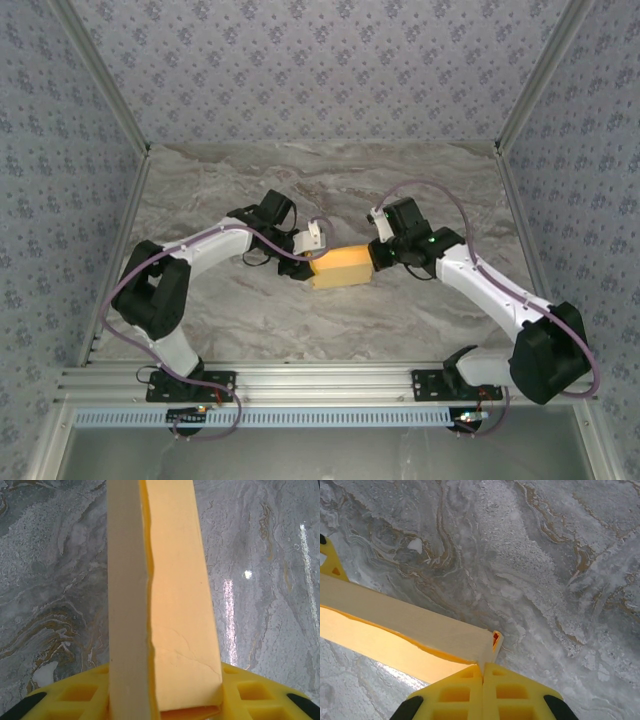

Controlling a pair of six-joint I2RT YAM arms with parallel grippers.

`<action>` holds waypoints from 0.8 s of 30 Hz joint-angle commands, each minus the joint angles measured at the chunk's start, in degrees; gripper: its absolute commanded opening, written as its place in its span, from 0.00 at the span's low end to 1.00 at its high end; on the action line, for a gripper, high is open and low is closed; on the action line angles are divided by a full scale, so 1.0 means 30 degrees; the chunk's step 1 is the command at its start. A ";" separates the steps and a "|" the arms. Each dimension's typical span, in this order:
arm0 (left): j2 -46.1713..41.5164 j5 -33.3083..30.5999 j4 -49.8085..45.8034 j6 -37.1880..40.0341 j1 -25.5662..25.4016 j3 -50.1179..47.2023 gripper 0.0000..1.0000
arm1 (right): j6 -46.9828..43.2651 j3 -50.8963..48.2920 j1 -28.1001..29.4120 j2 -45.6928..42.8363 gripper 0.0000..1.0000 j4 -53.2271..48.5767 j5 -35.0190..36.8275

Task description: Fold the paper box

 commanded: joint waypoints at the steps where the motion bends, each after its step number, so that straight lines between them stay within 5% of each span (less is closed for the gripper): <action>1: 0.0408 -0.0825 -0.0895 -0.0163 -0.0075 0.0393 0.41 | 0.1402 0.1106 0.0239 0.0256 0.03 -0.0773 0.0923; 24: 0.0576 -0.1322 -0.0912 -0.0395 -0.0211 0.0536 0.40 | 0.3668 0.1779 0.0753 0.0896 0.02 -0.1757 0.1967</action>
